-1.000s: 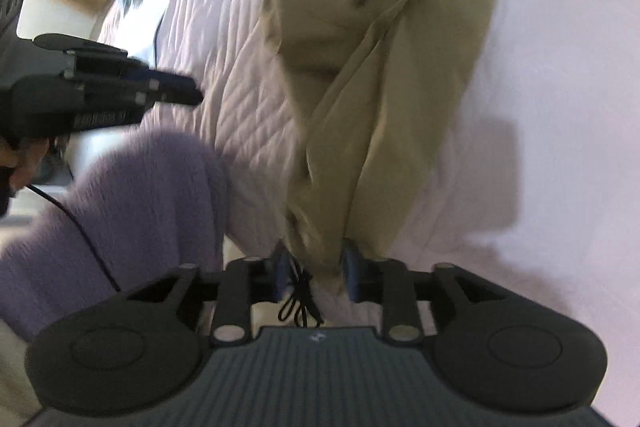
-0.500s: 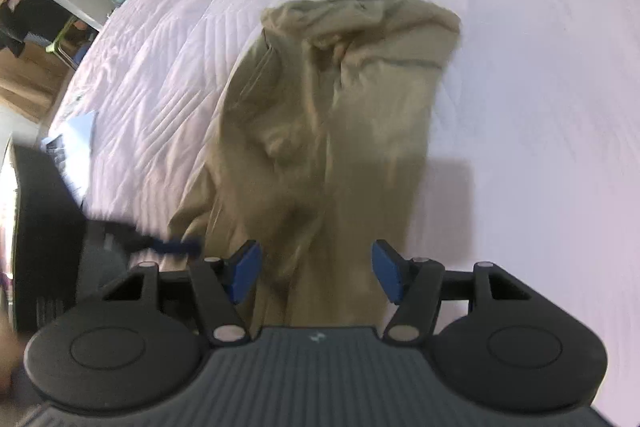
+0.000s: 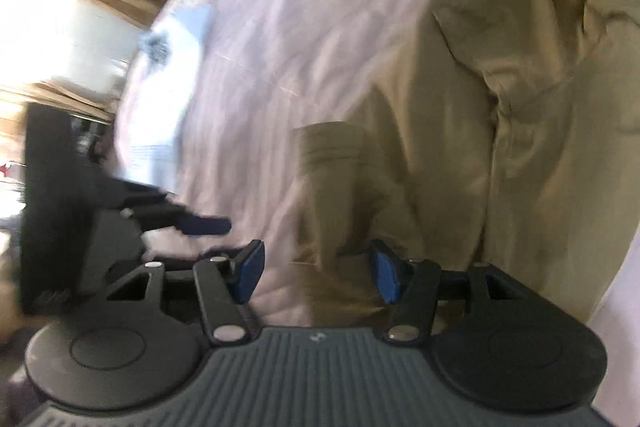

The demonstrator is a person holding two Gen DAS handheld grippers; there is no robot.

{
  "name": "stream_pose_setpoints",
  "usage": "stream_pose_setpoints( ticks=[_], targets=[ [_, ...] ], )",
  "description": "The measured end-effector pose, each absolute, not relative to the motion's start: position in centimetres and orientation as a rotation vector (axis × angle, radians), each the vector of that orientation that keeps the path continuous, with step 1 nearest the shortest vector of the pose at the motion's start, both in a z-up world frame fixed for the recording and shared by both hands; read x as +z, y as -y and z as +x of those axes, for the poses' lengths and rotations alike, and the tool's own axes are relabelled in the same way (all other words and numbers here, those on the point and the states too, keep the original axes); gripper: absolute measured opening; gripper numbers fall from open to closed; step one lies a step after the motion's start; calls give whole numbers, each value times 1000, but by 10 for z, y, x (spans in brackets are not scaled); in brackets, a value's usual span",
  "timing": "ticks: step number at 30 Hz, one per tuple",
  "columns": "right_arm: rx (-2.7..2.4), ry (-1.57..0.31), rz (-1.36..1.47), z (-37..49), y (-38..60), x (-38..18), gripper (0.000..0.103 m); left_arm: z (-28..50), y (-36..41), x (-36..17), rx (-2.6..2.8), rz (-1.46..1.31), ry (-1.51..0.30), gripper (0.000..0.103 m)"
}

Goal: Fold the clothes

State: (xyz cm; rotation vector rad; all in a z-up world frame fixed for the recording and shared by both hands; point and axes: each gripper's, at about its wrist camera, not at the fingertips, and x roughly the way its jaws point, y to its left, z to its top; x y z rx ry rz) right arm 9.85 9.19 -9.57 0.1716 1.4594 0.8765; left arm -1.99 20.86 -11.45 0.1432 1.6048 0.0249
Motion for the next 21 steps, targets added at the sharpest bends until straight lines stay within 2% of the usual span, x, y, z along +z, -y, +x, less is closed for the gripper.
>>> stream_pose_setpoints(
  ticks=[6, 11, 15, 21],
  targets=[
    [565, -1171, 128, 152, -63, -57, 60, 47, -219, -61, 104, -39, -1323, 34],
    [484, -1088, 71, 174, -77, -79, 60, 117, -192, -32, 25, -89, -1143, 42],
    [447, -1029, 85, 167, -82, -98, 59, 165, -162, -26, -82, -65, -1076, 48],
    [413, -1052, 24, 156, -92, -125, 56, 162, -158, -63, -186, -39, -1181, 48]
  ],
)
